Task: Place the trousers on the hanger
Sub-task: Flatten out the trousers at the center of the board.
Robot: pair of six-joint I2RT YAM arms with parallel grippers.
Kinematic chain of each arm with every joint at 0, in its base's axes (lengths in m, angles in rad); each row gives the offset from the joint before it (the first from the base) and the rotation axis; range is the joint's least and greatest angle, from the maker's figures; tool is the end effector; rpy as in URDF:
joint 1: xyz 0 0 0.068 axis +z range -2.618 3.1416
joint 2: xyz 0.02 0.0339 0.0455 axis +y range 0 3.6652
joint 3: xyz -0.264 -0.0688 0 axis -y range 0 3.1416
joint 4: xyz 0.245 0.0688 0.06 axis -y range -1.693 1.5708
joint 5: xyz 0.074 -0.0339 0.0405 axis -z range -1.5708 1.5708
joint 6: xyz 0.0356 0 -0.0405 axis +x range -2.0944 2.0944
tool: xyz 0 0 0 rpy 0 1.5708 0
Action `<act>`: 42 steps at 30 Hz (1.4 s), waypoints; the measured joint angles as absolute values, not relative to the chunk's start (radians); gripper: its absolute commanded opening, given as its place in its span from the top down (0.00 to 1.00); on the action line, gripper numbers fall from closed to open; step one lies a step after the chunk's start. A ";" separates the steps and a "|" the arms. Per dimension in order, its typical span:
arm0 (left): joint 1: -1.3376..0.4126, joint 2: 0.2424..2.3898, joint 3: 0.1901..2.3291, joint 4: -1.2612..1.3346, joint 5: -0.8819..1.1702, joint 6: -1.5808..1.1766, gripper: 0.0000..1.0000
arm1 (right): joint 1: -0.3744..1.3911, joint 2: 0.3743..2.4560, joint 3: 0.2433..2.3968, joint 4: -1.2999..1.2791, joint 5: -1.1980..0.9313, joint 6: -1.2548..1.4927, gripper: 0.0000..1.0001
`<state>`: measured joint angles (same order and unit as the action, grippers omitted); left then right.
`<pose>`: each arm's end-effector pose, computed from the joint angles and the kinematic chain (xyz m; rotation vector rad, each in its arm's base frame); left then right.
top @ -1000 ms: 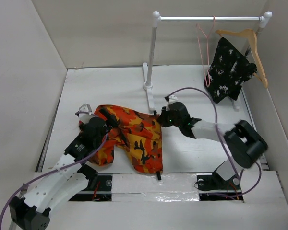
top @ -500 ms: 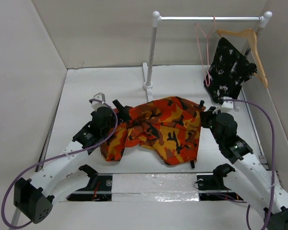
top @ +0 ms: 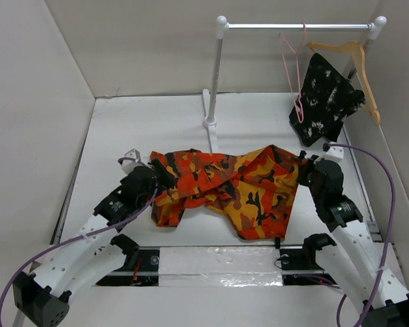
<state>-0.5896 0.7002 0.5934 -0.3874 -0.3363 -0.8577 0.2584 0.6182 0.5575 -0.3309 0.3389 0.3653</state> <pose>0.1419 -0.0808 0.2661 -0.4848 2.0241 -0.5553 0.1504 0.0275 0.2705 0.3232 1.9128 0.0817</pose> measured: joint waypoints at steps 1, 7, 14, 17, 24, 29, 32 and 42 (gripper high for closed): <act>-0.598 0.710 0.594 -0.408 -0.333 -0.861 0.01 | 0.247 0.623 0.558 -0.331 0.331 0.364 1.00; -0.699 0.782 0.649 -0.574 -0.323 -0.949 0.01 | 0.198 0.624 0.558 -0.324 0.281 0.356 1.00; -0.754 0.697 0.696 -0.746 -0.374 -1.105 0.01 | 0.165 0.637 0.557 -0.321 0.213 0.348 1.00; -0.815 0.770 0.720 -0.789 -0.392 -1.148 0.01 | 0.165 0.634 0.557 -0.311 0.189 0.344 1.00; -0.821 1.000 0.709 -0.782 -0.413 -1.183 0.11 | 0.165 0.607 0.557 -0.306 0.146 0.336 1.00; -0.673 1.003 0.627 -0.661 -0.452 -1.129 0.94 | 0.165 0.592 0.557 -0.306 0.113 0.325 1.00; -0.637 0.991 0.636 -0.604 -0.498 -1.080 1.00 | 0.168 0.591 0.557 -0.305 0.078 0.315 1.00; -0.581 0.804 0.760 -0.474 -0.535 -0.978 0.97 | 0.310 0.617 0.609 -0.339 0.000 0.281 1.00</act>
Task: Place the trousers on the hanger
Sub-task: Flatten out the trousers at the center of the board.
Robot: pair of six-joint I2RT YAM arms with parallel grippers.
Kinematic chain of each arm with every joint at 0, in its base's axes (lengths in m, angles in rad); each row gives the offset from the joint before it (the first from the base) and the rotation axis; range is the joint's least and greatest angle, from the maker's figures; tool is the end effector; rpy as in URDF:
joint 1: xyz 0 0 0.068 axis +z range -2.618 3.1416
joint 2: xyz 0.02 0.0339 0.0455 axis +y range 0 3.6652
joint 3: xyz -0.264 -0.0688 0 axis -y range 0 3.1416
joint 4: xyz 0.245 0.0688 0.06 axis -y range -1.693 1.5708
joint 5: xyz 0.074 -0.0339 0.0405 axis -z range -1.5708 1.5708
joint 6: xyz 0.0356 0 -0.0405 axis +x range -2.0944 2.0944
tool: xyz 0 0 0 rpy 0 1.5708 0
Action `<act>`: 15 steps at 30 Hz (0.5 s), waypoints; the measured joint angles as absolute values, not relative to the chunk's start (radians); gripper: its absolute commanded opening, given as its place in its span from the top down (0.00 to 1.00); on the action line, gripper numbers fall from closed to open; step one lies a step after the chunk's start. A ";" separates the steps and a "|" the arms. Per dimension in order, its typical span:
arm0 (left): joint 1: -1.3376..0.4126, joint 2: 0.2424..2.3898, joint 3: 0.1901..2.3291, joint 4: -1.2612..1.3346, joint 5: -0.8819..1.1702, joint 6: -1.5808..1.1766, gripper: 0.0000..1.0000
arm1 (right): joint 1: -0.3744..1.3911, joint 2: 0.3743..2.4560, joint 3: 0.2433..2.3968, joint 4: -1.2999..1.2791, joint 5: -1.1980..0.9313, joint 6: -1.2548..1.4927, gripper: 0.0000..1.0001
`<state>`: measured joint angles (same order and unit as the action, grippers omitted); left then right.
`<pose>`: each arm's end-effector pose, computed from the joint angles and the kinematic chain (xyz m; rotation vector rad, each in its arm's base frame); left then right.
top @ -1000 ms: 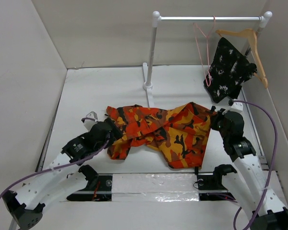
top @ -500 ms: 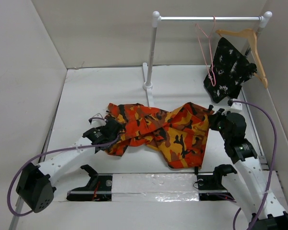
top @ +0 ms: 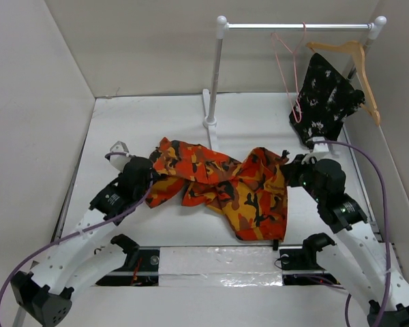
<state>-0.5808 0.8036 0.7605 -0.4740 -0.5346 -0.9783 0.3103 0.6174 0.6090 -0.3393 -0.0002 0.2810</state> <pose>0.1563 -0.0809 0.3012 -0.7113 1.9086 -0.4307 0.1460 0.0468 0.2869 -0.0285 1.9385 0.3963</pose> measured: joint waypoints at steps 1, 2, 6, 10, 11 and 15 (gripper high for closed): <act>-0.581 0.785 0.747 -0.482 -0.511 -0.984 0.92 | 0.333 0.613 0.627 -0.350 0.012 0.278 1.00; -0.583 0.765 0.726 -0.491 -0.490 -0.994 0.99 | 0.351 0.608 0.645 -0.356 0.025 0.276 1.00; -0.609 0.643 0.625 -0.575 -0.451 -1.048 1.00 | 0.375 0.596 0.680 -0.355 0.058 0.280 1.00; -0.615 0.563 0.611 -0.602 -0.460 -1.065 0.74 | 0.375 0.608 0.680 -0.358 0.072 0.288 1.00; -0.615 0.572 0.614 -0.599 -0.461 -1.071 0.32 | 0.375 0.612 0.680 -0.359 0.073 0.288 1.00; -0.615 0.673 0.614 -0.607 -0.448 -1.107 0.01 | 0.375 0.629 0.680 -0.366 0.075 0.287 1.00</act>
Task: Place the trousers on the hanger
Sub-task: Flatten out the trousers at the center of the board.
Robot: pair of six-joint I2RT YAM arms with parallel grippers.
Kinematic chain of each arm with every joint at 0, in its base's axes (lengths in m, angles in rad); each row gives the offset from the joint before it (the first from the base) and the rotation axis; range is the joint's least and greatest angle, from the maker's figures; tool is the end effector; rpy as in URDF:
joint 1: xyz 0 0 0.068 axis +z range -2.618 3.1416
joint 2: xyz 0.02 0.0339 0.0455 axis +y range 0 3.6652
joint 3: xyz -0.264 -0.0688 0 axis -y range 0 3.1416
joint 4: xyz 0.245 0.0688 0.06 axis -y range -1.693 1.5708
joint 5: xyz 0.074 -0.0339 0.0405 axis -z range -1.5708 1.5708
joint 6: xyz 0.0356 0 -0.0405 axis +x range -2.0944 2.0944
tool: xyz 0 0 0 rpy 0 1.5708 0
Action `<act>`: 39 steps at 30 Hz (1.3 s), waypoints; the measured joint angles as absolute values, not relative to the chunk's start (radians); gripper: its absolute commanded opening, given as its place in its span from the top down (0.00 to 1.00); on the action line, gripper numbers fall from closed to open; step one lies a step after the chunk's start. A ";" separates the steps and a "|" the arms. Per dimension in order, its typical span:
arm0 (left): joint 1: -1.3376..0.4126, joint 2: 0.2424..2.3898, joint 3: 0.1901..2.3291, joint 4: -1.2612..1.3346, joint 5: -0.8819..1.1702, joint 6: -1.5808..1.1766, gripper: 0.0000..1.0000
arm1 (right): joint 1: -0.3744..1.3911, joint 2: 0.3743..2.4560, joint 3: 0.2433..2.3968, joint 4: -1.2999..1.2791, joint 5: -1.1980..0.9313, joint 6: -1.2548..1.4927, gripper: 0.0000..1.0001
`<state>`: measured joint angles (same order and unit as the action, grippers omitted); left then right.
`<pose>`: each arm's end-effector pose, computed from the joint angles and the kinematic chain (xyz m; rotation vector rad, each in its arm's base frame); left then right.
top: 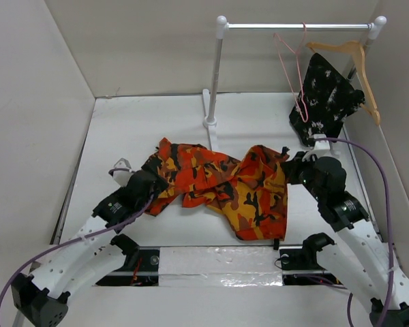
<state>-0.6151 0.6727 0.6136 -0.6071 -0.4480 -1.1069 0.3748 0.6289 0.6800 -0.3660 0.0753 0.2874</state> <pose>0.1273 -0.0711 0.2579 -0.7678 2.0640 -0.4817 0.1427 0.0532 0.3073 -0.0311 1.9025 0.3811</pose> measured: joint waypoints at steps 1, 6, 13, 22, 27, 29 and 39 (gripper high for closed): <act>-0.615 0.687 0.607 -0.606 -0.443 -1.116 0.01 | 0.376 0.631 0.680 -0.366 0.075 0.287 1.00; -0.613 0.591 0.513 -0.599 -0.447 -1.189 0.02 | 0.381 0.659 0.680 -0.364 0.071 0.283 1.00; -0.580 0.609 0.399 -0.546 -0.474 -1.285 0.07 | 0.381 0.679 0.680 -0.348 0.049 0.278 1.00; -0.509 0.715 0.336 -0.277 -0.607 -1.294 0.73 | 0.381 0.694 0.680 -0.329 -0.007 0.260 1.00; -0.442 0.738 0.488 -0.251 -0.696 -1.177 1.00 | 0.397 0.686 0.680 -0.343 -0.031 0.250 1.00; -0.422 0.731 0.605 -0.248 -0.731 -1.121 1.00 | 0.440 0.680 0.687 -0.363 -0.048 0.239 1.00; -0.403 0.608 1.099 -0.200 -0.892 -0.741 1.00 | 0.801 0.621 1.057 -0.571 -0.197 0.221 1.00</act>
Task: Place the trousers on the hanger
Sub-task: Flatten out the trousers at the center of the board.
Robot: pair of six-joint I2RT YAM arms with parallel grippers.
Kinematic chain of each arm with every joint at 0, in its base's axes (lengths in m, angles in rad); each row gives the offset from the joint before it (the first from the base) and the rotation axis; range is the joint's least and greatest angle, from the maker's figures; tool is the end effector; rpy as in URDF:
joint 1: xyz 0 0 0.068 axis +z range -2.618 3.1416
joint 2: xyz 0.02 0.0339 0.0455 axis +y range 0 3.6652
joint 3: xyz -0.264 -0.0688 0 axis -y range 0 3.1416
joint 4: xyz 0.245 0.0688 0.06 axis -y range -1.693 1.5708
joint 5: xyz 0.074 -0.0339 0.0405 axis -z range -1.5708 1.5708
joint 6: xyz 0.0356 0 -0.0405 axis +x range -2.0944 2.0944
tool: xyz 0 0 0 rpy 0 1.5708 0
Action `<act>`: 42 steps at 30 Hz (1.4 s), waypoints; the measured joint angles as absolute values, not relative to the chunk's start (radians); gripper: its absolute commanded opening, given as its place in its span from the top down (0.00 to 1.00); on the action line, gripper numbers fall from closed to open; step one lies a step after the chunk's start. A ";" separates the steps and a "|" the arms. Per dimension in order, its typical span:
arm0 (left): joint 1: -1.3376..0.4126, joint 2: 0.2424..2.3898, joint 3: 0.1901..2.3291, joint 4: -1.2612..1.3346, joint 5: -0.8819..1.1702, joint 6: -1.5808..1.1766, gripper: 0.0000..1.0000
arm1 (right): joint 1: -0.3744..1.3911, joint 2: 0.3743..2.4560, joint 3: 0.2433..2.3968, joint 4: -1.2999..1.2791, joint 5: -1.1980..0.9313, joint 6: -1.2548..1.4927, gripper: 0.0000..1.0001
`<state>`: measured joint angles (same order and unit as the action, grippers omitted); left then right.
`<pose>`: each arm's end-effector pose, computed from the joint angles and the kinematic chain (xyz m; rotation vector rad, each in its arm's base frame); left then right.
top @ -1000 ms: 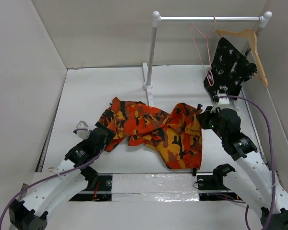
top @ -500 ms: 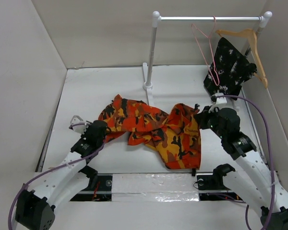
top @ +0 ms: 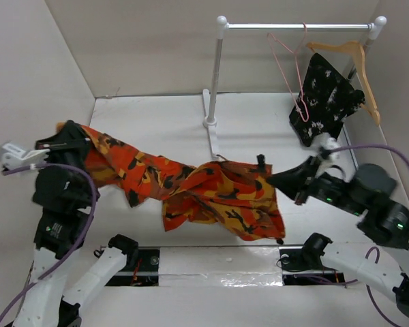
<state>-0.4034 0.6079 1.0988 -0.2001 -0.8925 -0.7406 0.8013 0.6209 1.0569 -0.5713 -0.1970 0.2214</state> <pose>0.0876 -0.0072 0.4603 -0.9441 1.0345 -0.3826 0.0715 0.0838 0.4103 -0.6583 1.6675 0.9170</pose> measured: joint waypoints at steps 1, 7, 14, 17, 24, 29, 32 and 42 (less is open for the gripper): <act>-0.403 0.617 1.155 -0.182 -0.898 -0.699 1.00 | 0.804 0.603 1.116 -0.587 -0.200 0.224 1.00; -0.398 0.760 1.377 -0.071 -0.873 -0.512 1.00 | 0.807 0.477 1.221 -0.593 0.014 0.271 1.00; -0.278 1.237 1.377 0.064 -0.623 -0.440 1.00 | 0.757 0.575 0.888 -0.596 0.355 0.400 1.00; -0.244 1.552 1.461 0.050 -0.495 -0.404 1.00 | 0.661 0.605 0.755 -0.598 0.425 0.440 1.00; -0.282 2.112 1.860 -0.133 -0.351 -0.342 0.21 | 0.315 0.759 0.706 -0.439 0.424 0.436 1.00; -0.293 1.945 1.589 -0.150 -0.374 -0.439 0.22 | 0.178 0.941 0.707 -0.342 0.339 0.399 1.00; -0.298 1.632 1.206 -0.072 -0.402 -0.524 0.24 | 0.161 0.987 0.707 -0.310 0.297 0.376 1.00; -0.436 1.044 0.537 -0.073 -0.536 -0.853 0.28 | 0.159 0.893 0.707 -0.259 0.171 0.324 1.00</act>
